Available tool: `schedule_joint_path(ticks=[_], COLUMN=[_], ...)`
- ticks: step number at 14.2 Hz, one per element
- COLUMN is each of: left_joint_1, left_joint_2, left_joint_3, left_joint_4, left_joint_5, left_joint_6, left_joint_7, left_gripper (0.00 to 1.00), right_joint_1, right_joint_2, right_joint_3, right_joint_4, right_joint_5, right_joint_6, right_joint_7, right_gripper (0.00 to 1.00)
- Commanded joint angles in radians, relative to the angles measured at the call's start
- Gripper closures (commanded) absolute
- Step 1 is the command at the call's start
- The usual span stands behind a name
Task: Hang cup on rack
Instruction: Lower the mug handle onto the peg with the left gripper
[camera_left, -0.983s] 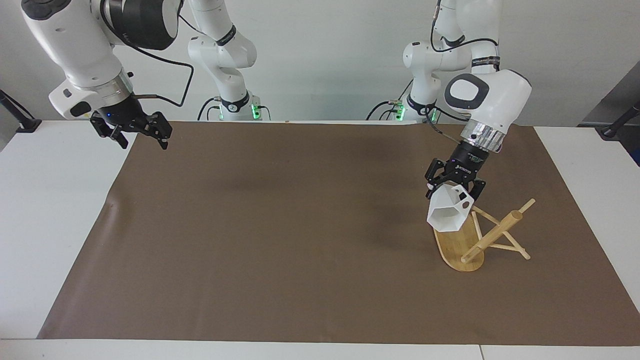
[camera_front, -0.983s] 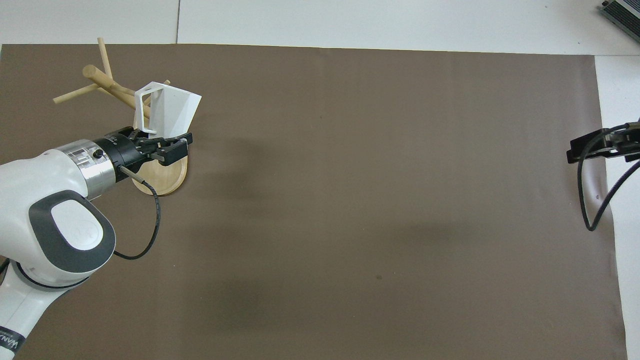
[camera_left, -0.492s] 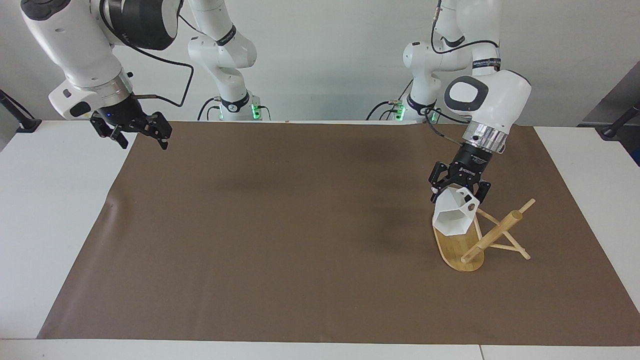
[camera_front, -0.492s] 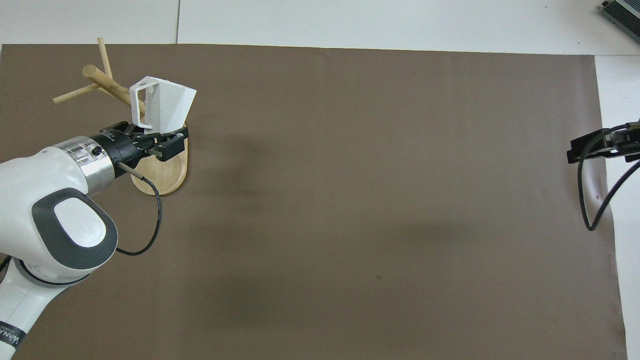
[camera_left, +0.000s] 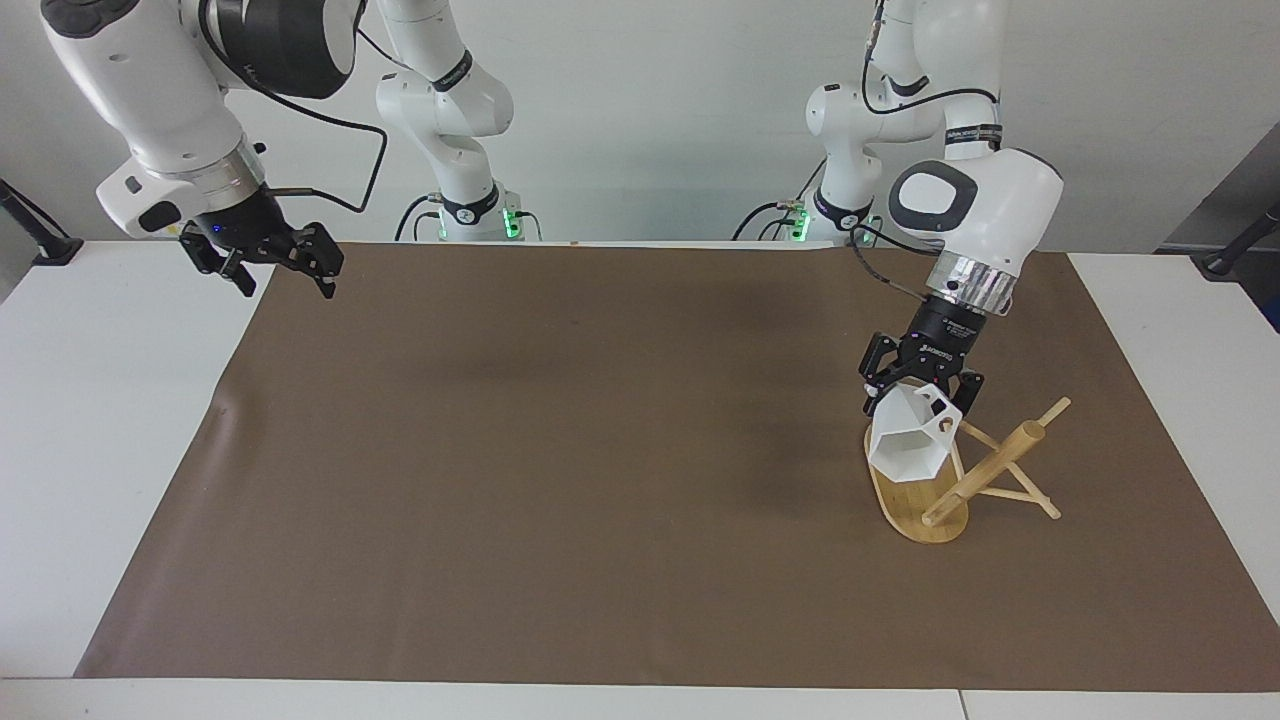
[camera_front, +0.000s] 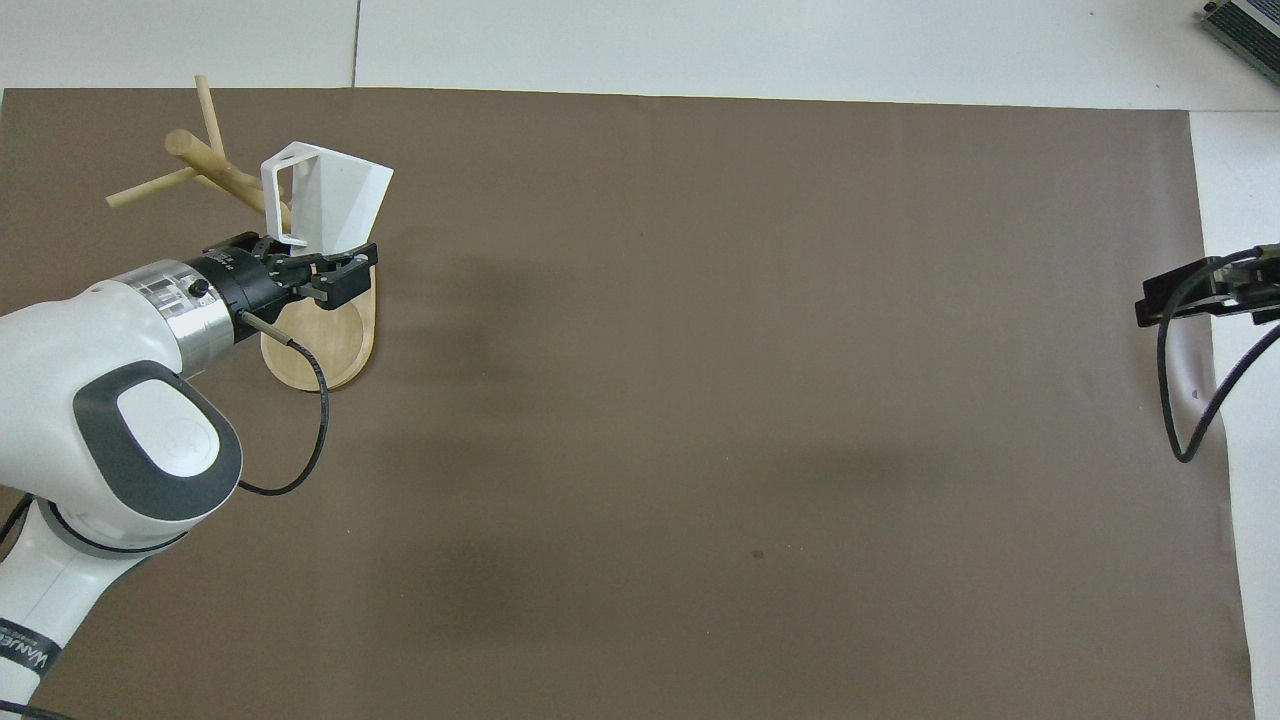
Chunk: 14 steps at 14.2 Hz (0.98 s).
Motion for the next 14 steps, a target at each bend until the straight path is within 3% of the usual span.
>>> schedule_joint_path(ticks=[1, 14], left_joint_1=[-0.013, 0.015], left_joint_2=[0.025, 0.036], left_joint_3=[0.011, 0.016], left_joint_4=[0.022, 0.025], left_joint_5=[0.018, 0.017], left_joint_6=[0.025, 0.025], left_joint_7=[-0.004, 0.019], left_gripper=[1.0, 1.0], right_joint_1=[-0.005, 0.001], right_joint_2=[-0.025, -0.033], right_joint_3=[-0.003, -0.001], right_joint_4=[-0.022, -0.022], right_joint_5=[0.021, 0.018], right_joint_6=[-0.001, 0.001], right_joint_7=[0.016, 0.013], right_gripper=[0.0, 0.0])
